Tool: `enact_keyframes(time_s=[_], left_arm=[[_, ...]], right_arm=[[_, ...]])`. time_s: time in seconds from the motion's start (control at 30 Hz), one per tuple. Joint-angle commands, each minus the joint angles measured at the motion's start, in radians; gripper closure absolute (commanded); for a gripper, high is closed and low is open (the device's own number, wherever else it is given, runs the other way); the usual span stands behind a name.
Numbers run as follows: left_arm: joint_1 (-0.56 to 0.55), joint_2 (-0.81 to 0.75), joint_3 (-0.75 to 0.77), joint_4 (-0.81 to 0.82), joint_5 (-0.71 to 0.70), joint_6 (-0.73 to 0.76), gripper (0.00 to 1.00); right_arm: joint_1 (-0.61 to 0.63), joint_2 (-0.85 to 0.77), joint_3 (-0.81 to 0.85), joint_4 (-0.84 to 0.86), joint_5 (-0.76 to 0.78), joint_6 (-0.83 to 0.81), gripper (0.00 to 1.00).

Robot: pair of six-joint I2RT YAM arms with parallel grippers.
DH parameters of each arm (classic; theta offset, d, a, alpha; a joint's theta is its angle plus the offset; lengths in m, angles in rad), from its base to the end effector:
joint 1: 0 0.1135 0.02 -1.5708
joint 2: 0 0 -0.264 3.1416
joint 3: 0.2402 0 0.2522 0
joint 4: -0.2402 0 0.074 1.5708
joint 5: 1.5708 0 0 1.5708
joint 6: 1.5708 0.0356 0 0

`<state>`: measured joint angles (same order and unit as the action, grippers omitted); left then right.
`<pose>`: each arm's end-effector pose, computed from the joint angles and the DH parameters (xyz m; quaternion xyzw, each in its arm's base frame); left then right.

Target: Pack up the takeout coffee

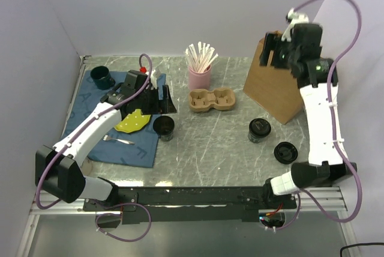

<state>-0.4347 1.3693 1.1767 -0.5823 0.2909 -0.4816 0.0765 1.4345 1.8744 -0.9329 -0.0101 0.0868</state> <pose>0.2645 -0.1341 0.3085 0.0348 0.9132 -0.2894 0.2848 0.2759 0.0215 0.4818 0.0018 0.8583 0.0462 0.5111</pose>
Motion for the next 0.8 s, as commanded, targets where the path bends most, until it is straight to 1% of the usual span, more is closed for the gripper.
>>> enact_keyframes(time_s=[0.0,0.03,0.07,0.13,0.23,0.3,0.33,0.43,0.57,0.63,0.77], left_arm=[[-0.002,-0.052,-0.026,0.032,0.013,0.017,0.11],[-0.002,-0.050,-0.028,0.035,0.007,0.017,0.11],[-0.002,-0.046,-0.022,0.024,0.004,0.024,0.10],[-0.002,-0.041,-0.015,0.019,-0.009,0.026,0.11],[-0.002,-0.039,-0.006,0.018,-0.006,0.023,0.11],[-0.002,-0.042,-0.006,0.018,0.011,0.017,0.11],[-0.002,-0.044,-0.009,0.016,0.014,0.014,0.11],[-0.002,-0.050,-0.017,0.009,0.014,0.011,0.11],[-0.002,-0.030,-0.017,-0.001,0.011,0.015,0.11],[-0.002,-0.010,-0.002,-0.005,0.013,0.014,0.12],[-0.002,0.017,0.017,-0.005,0.027,0.011,0.12]], right_arm=[[-0.020,0.124,0.247,-0.090,0.070,-0.220,0.12],[-0.027,0.141,0.271,-0.086,0.047,-0.243,0.12],[-0.038,0.136,0.261,-0.043,0.007,-0.257,0.12],[-0.067,0.145,0.258,-0.029,-0.040,-0.268,0.13],[-0.069,0.188,0.275,-0.037,-0.045,-0.327,0.15],[-0.072,0.205,0.281,-0.044,0.001,-0.344,0.15],[-0.101,0.217,0.279,-0.043,0.004,-0.349,0.15],[-0.133,0.237,0.247,-0.046,-0.053,-0.377,0.13],[-0.176,0.251,0.209,-0.035,-0.065,-0.392,0.12],[-0.184,0.265,0.210,-0.035,-0.089,-0.401,0.13],[-0.201,0.280,0.190,-0.030,-0.195,-0.420,0.18]])
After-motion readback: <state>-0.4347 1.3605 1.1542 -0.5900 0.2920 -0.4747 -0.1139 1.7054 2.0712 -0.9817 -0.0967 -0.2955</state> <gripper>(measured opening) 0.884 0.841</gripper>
